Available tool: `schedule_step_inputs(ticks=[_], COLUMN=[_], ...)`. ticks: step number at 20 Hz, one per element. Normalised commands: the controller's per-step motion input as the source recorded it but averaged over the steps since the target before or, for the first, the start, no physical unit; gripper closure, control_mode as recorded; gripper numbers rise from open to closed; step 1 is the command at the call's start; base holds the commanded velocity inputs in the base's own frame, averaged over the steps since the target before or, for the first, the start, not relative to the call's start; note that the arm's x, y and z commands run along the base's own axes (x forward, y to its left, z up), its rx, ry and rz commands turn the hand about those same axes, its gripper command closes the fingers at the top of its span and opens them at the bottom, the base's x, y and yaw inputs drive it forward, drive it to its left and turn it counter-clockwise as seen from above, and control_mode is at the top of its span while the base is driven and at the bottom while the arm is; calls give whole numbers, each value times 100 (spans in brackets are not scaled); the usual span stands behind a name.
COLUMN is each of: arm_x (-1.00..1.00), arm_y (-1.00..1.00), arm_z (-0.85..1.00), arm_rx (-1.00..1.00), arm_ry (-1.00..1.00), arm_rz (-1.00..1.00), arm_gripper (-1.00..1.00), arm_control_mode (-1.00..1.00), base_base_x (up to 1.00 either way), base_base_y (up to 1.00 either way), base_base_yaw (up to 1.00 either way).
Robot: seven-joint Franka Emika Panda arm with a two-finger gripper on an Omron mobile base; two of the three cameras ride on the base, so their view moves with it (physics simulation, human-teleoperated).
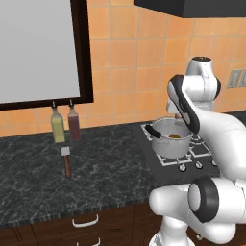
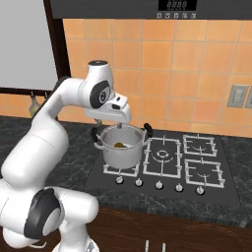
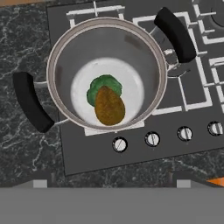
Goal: Put the broccoli and avocado in the pot. Retrieve the spatula and lightly stir the vegetables in the pot.
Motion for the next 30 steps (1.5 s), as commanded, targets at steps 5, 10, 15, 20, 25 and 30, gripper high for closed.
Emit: schedule_step_inputs(ticks=[5,10,15,20,25,30], arm_x=[-41,-47,-24,-4,61,100], arm_y=[22,97,100,100,100,100], arm_z=[0,-2,-20,-41,-90,-85], arm_rx=[0,0,0,0,-2,-5], arm_ry=[-3,-6,-1,2,16,25], arm_rz=[9,19,31,26,4,-7], arm_gripper=[-100,-100,-100,-100,-100,-100], arm_control_mode=[-100,-100,-100,-100,-100,-100], base_base_x=[0,0,0,0,0,0], base_base_y=[0,0,0,0,0,0], base_base_yaw=[0,0,0,0,0,0])
